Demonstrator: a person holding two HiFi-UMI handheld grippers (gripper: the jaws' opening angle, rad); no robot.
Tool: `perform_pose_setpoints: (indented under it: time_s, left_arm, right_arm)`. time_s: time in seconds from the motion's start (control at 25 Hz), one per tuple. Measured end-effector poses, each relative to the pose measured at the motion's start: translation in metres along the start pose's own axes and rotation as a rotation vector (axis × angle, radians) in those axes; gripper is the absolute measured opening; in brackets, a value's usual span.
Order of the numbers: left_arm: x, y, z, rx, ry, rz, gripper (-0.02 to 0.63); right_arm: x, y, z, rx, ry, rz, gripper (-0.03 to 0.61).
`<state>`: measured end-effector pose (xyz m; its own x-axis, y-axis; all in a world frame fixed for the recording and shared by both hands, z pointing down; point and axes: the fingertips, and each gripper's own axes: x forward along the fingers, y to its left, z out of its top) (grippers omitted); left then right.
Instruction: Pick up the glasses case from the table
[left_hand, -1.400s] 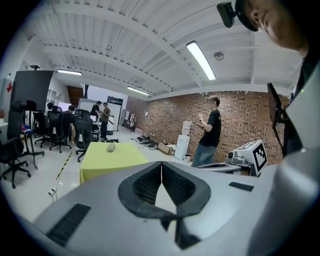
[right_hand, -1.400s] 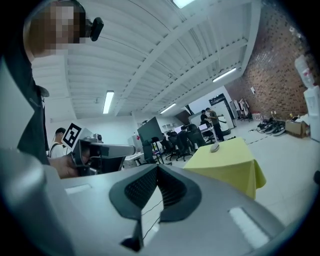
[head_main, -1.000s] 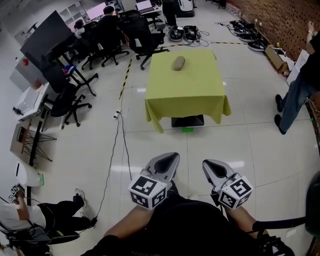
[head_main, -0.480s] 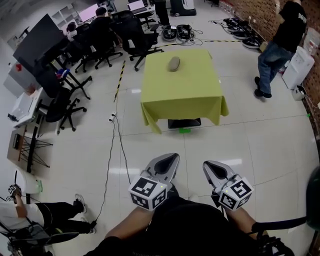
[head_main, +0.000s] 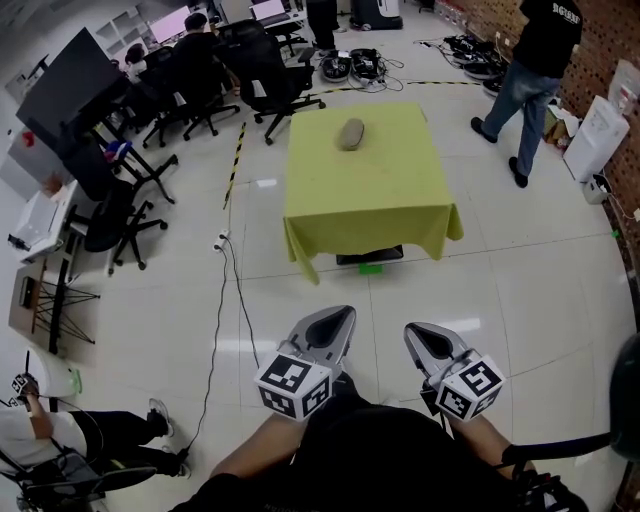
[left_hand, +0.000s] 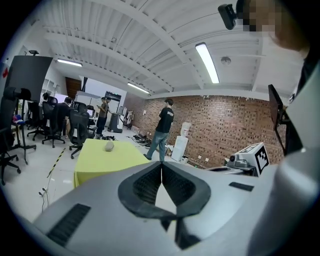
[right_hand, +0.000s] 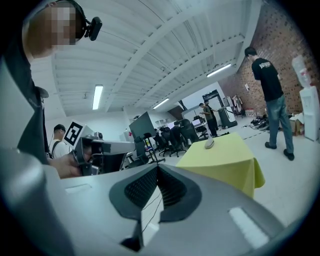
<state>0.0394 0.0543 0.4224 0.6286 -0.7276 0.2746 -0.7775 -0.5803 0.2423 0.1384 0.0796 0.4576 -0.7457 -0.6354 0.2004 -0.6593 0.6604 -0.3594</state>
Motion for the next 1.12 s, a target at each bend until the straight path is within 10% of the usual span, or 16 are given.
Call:
perform_pose_setpoints:
  time_s: [1.12]
  left_arm:
    - [0.023,0.212,0.085,-0.006,-0.093,-0.032,0.009]
  right_arm:
    - [0.200,-0.003,0.078,-0.118,0.008,-0.043,0.002]
